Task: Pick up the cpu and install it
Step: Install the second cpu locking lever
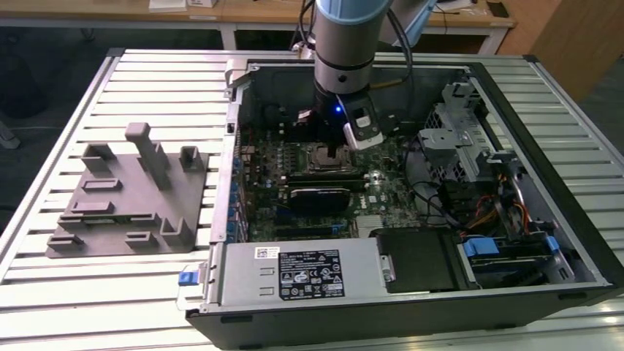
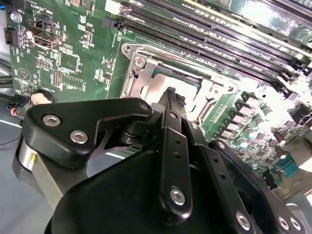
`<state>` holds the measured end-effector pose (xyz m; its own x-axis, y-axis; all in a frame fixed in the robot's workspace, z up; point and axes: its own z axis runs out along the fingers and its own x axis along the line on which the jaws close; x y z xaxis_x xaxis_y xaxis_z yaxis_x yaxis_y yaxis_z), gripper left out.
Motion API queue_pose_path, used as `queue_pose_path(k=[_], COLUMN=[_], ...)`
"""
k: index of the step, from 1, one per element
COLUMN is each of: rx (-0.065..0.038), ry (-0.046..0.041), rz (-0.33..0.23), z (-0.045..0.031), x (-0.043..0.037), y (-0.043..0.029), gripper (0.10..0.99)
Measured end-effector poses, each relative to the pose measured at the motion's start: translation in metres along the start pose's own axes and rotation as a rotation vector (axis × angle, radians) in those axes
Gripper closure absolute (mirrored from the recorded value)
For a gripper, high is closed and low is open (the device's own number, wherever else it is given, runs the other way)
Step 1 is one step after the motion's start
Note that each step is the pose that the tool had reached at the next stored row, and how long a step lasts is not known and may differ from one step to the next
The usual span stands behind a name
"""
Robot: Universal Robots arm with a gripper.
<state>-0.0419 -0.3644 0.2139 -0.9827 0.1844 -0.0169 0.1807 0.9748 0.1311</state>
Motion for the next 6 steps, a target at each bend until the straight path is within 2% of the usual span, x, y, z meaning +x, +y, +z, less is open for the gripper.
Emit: queue_pose_path(k=[6], rx=[0.003], ry=[-0.0006], rz=[0.000], z=[0.0000], x=[0.0000], y=[0.0000], gripper=[0.980])
